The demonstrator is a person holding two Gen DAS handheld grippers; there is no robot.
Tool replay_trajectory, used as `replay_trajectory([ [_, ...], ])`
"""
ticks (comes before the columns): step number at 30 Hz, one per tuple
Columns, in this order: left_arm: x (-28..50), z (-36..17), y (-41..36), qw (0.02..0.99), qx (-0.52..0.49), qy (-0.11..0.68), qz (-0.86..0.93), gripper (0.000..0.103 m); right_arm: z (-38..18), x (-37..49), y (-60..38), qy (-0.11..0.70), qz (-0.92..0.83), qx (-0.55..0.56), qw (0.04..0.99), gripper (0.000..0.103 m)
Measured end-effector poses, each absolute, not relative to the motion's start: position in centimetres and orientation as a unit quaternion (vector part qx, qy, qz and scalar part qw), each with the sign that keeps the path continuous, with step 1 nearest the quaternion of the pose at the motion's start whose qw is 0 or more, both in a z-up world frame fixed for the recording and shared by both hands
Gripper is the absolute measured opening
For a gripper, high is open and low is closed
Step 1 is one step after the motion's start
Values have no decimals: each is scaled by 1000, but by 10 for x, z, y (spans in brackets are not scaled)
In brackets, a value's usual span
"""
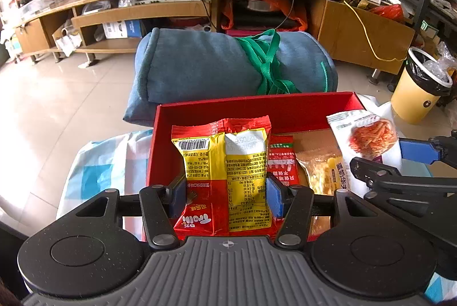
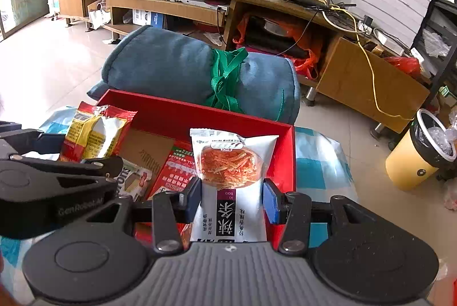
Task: Organize snacks
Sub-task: 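Carry the Tralin bag and spicy-strip bag over the red box with both tools, then open both tools to drop the two bags into the box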
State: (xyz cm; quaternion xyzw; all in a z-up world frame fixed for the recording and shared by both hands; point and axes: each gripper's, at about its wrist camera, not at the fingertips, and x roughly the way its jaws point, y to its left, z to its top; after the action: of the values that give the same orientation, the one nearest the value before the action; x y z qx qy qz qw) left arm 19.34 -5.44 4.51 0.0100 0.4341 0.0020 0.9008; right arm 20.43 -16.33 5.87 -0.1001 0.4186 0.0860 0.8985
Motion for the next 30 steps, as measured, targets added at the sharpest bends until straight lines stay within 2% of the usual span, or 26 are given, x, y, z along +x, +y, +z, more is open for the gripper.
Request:
replay_trajectory([
  [14, 220, 21, -49, 888, 11, 458, 29, 63, 35, 237, -158, 433, 82, -93, 893, 41],
  [17, 222, 19, -50, 887, 14, 460, 31, 60, 31, 240, -154, 436, 85, -95, 891, 41],
  [30, 225, 17, -49, 885, 10, 464, 31, 62, 20, 251, -152, 451, 102, -78, 883, 41],
])
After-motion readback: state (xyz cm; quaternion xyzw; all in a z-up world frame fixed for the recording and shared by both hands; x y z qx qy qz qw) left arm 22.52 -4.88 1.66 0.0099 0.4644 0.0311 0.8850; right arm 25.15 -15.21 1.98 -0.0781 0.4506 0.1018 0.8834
